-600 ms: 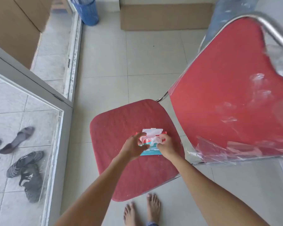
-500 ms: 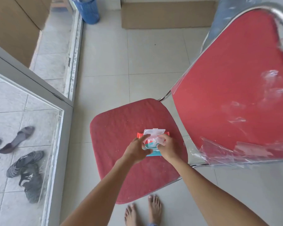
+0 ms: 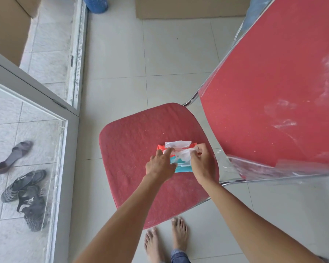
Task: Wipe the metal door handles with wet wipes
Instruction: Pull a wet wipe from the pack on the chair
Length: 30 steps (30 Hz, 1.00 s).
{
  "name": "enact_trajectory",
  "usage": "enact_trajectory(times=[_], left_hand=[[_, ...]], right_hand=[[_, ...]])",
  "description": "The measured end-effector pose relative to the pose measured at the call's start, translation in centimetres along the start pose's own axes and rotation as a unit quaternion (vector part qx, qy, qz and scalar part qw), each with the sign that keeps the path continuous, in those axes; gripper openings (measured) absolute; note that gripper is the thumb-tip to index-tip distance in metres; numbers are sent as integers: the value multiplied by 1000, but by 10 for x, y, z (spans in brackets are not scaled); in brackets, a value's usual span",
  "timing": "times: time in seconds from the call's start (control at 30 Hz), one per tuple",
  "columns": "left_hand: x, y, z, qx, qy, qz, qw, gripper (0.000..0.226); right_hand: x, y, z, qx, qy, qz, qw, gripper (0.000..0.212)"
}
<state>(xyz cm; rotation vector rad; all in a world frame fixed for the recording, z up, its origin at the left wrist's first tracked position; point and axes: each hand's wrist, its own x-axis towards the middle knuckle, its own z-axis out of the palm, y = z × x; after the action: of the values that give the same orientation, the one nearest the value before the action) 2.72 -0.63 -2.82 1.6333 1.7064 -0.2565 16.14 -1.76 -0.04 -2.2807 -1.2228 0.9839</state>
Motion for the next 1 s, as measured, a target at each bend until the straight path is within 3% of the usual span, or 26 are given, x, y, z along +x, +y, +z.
enact_trajectory(times=[0.23, 0.4, 1.0], left_hand=[[-6, 0, -2, 28, -7, 10, 1000, 62], [-7, -1, -5, 45, -21, 9, 999, 66], [-12, -1, 4, 72, 39, 3, 997, 66]], right_hand=[[-12, -8, -6, 103, 51, -1, 993, 16], [-29, -10, -7, 105, 87, -62, 989, 11], [-63, -9, -5, 181, 188, -164, 951, 14]])
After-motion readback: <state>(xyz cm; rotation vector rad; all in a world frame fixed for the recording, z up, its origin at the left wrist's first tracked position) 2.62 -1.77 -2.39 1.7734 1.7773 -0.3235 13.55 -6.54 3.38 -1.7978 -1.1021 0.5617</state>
